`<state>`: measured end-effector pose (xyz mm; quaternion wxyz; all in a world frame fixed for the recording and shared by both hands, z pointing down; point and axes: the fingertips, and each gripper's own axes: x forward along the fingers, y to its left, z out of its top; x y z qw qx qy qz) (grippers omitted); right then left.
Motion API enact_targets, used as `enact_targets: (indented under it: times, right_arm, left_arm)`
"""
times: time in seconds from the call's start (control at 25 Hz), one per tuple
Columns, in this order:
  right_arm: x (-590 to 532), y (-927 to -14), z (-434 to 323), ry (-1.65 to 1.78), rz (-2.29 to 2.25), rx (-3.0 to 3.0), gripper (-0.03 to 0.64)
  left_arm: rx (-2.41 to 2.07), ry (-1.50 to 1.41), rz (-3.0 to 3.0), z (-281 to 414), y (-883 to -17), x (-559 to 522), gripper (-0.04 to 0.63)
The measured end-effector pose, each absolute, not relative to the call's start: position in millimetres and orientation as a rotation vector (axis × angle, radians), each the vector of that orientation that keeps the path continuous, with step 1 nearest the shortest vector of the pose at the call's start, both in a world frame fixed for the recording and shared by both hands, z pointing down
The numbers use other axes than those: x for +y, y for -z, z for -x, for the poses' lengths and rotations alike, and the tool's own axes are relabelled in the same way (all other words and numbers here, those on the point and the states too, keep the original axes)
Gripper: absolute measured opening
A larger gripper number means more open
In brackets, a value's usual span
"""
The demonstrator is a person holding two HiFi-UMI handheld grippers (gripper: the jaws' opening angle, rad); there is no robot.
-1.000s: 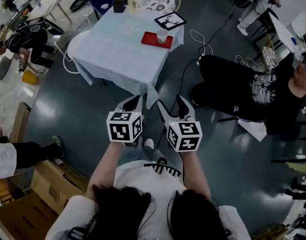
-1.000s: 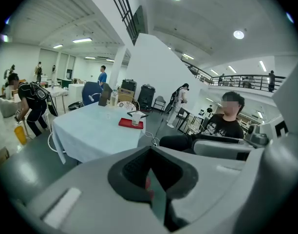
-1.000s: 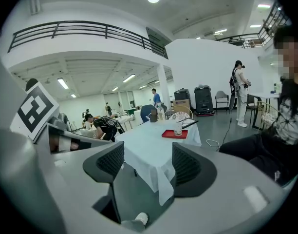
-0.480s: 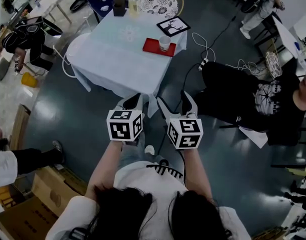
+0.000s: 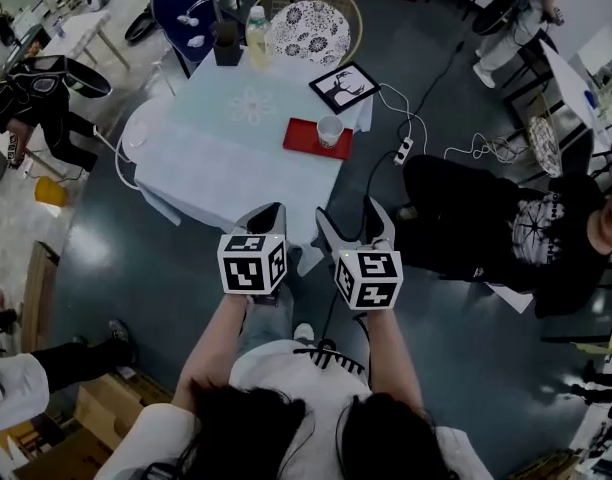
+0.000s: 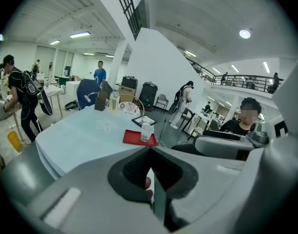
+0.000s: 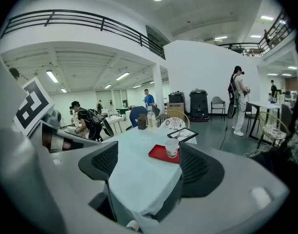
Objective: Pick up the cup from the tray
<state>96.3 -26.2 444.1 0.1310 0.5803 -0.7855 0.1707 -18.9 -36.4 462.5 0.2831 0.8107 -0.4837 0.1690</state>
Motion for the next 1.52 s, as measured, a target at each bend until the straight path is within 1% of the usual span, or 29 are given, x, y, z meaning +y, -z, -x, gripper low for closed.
enact_targets:
  times: [0.4, 0.84, 0.96, 1.52]
  right_arm:
    - [-113.0, -451.3, -87.7, -0.507, -1.777, -2.141, 0.409]
    - [-190.2, -478.7, -90.8, -0.542, -1.772, -2.107, 0.417]
    - [-208.5, -487.7, -95.1, -0.548, -1.765, -2.106, 0.43]
    - [-277.2, -569.8, -116.7, -0.611, -1.616, -2.008, 0.449]
  left_arm:
    - [-1.185, -0.528, -2.204, 26.4, -466.3, -132.9, 0.0]
    - [-1.164, -0.573, -2.179, 22.4, -487.7, -204.3, 0.0]
    - [-1.157, -0.59, -2.157, 18.0, -497.6, -221.0, 0.0]
    - [-1.168, -0.644, -2.024, -16.0, -553.1, -283.3, 0.0]
